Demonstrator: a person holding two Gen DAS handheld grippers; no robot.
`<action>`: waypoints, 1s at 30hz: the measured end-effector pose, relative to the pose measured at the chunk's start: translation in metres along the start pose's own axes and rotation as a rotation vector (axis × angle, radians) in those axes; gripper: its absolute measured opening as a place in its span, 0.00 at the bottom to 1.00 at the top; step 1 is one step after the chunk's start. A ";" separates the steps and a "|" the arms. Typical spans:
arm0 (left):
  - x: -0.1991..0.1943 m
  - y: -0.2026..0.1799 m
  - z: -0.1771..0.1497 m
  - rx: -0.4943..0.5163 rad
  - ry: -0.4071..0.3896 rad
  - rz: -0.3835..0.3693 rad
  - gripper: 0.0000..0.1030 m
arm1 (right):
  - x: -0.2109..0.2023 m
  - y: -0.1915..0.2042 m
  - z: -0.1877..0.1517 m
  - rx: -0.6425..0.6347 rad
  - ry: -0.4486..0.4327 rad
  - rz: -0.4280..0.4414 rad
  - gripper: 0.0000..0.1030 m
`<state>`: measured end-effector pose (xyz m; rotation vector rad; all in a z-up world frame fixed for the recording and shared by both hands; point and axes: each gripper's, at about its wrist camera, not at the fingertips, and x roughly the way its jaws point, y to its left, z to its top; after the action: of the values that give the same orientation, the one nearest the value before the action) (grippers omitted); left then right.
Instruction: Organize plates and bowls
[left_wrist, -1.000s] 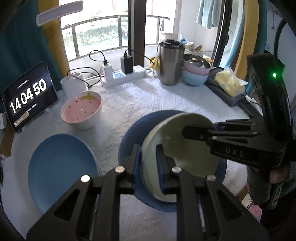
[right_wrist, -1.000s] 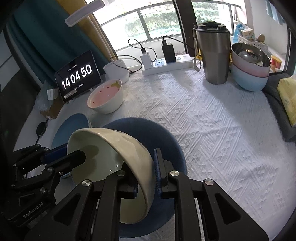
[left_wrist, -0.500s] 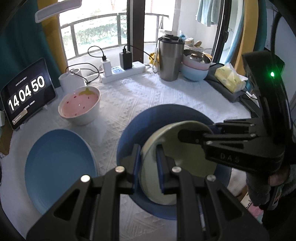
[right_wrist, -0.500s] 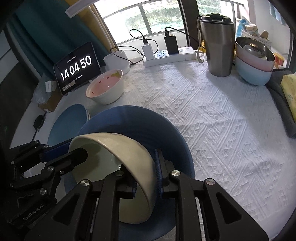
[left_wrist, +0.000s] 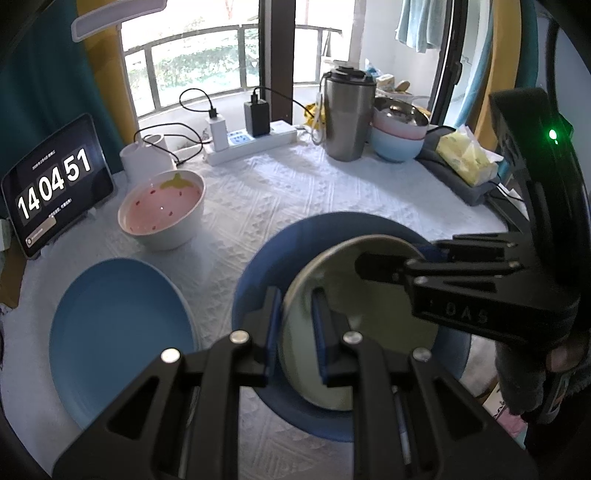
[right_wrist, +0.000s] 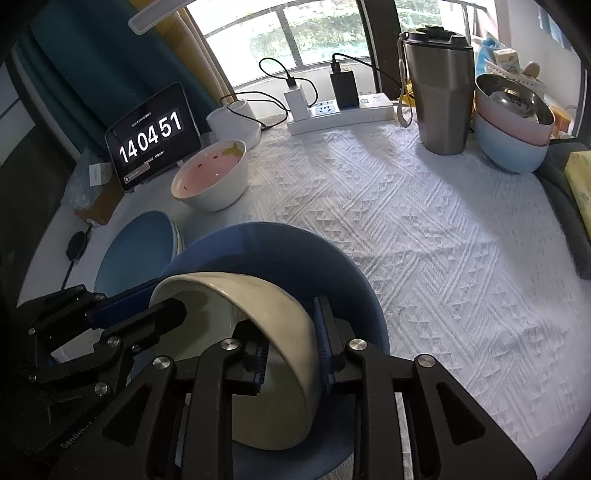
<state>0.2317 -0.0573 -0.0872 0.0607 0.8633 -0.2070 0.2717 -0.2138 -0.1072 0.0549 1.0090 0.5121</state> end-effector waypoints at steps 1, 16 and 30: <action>0.000 0.000 0.000 0.000 0.000 0.003 0.17 | -0.001 0.000 0.001 -0.001 -0.008 -0.004 0.24; -0.001 0.004 0.002 -0.012 -0.003 0.009 0.18 | -0.012 -0.004 0.007 0.000 -0.045 -0.019 0.34; -0.009 0.013 0.008 -0.055 -0.021 0.008 0.19 | -0.022 0.004 0.010 -0.014 -0.062 -0.014 0.34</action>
<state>0.2345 -0.0446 -0.0752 0.0104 0.8477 -0.1760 0.2694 -0.2183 -0.0831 0.0513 0.9444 0.5018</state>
